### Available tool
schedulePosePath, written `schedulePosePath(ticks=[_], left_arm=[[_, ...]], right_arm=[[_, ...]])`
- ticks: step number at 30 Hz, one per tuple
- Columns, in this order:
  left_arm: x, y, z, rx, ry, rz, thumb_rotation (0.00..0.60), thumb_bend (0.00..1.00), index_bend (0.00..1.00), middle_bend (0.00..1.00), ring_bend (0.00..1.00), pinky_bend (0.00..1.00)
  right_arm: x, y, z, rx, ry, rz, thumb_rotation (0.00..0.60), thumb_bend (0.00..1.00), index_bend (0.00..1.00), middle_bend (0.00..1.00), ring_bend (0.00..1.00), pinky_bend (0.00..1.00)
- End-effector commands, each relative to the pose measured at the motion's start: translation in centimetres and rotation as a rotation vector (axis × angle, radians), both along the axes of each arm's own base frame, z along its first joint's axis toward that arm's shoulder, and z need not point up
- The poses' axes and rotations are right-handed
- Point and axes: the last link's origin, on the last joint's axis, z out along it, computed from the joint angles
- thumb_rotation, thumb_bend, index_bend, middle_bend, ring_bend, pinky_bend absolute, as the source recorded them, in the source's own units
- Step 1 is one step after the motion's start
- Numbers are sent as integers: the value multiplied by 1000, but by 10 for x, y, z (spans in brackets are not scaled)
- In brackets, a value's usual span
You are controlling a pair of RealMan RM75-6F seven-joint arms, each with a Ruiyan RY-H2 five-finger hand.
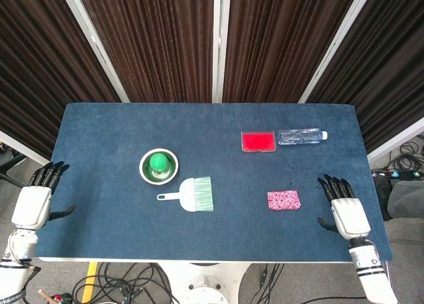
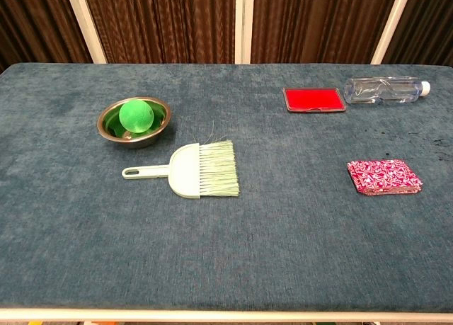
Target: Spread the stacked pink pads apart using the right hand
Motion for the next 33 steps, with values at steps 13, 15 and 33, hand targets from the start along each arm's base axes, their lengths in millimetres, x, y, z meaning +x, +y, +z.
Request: schedulePosePath(ticks=[13,15,33], left_arm=[[4,2,-5,-27,1,-13,600,0,110,77,43,127],[4,0,-5,-29,-2,-15,600,0,110,77,43,127],[1,2,-5,-40,-32,-5,600,0,110,76,43,127]], right_arm=[[10,-18,-9,79,76,-45,600,101,1,127,0,0],[14,-26,-9,86,127,-38,600,101,15,180,0,0],[51,-66,-74,222,195,-8,600,101,226,228,0,0]])
